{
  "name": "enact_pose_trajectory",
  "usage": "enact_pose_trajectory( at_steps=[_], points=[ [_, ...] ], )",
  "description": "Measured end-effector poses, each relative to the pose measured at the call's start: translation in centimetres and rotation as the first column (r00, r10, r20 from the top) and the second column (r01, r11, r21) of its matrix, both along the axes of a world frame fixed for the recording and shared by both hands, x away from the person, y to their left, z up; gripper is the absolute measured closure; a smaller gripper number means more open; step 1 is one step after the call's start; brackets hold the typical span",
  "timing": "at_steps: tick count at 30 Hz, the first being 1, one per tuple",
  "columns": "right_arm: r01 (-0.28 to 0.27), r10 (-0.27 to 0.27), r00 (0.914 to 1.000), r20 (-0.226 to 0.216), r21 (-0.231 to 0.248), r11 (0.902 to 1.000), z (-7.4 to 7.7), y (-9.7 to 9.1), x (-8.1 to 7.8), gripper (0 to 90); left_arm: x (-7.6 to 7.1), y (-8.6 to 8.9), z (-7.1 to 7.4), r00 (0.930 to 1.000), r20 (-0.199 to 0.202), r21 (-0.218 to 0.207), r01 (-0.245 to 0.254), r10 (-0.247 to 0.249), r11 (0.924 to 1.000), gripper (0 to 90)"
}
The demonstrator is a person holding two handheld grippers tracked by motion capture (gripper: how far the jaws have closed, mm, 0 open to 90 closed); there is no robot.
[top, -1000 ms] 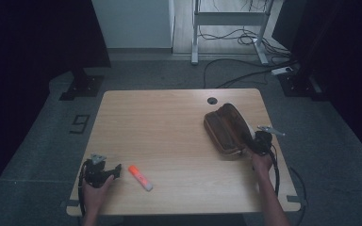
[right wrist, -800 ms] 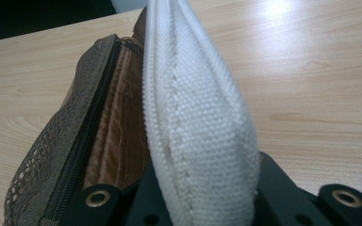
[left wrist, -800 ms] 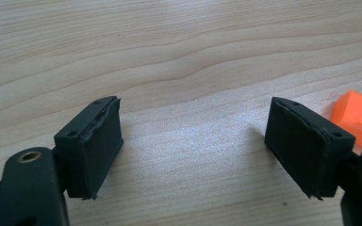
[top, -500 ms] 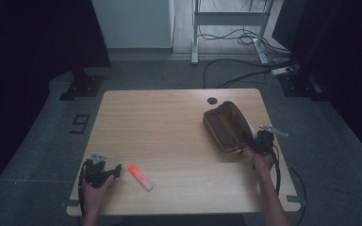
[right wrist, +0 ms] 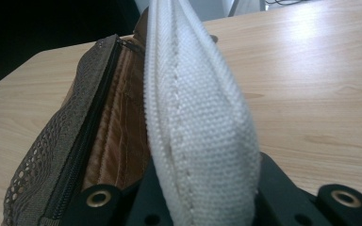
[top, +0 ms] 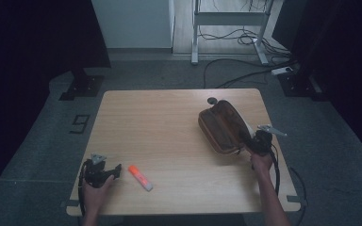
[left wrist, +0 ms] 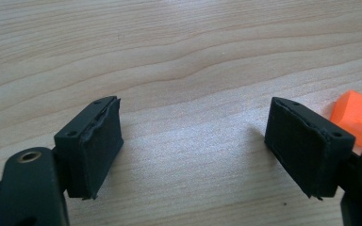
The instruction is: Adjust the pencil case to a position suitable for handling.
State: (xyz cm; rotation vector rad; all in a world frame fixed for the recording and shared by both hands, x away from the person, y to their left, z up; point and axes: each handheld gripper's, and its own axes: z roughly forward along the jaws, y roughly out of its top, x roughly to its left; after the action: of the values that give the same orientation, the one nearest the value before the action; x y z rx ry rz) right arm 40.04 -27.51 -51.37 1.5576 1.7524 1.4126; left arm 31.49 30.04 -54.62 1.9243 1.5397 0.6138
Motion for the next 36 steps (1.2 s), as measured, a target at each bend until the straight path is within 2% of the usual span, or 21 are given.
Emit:
enact_pose_trajectory(
  at_steps=[11,25,32,36],
  points=[
    [-0.046,0.047,0.9987,0.021,-0.009,0.9989,0.4,0.8,-0.2,82.8,0.0,0.0,0.0,1.0,0.0,0.0,0.0,0.0,1.0,19.3],
    [-0.113,0.114,0.9929,0.036,-0.017,0.9934,0.5,2.3,-0.5,82.7,0.0,0.0,0.0,1.0,0.0,0.0,0.0,0.0,1.0,19.3],
    [-0.155,0.157,0.9867,0.043,-0.027,0.9875,0.5,3.7,-0.8,82.6,0.0,0.0,0.0,1.0,0.0,0.0,0.0,0.0,1.0,19.3],
    [-0.19,0.192,0.9804,0.046,-0.034,0.9811,0.5,4.8,-1.0,82.6,0.0,0.0,0.0,1.0,0.0,0.0,0.001,-0.001,1.0,19.3]
  ],
)
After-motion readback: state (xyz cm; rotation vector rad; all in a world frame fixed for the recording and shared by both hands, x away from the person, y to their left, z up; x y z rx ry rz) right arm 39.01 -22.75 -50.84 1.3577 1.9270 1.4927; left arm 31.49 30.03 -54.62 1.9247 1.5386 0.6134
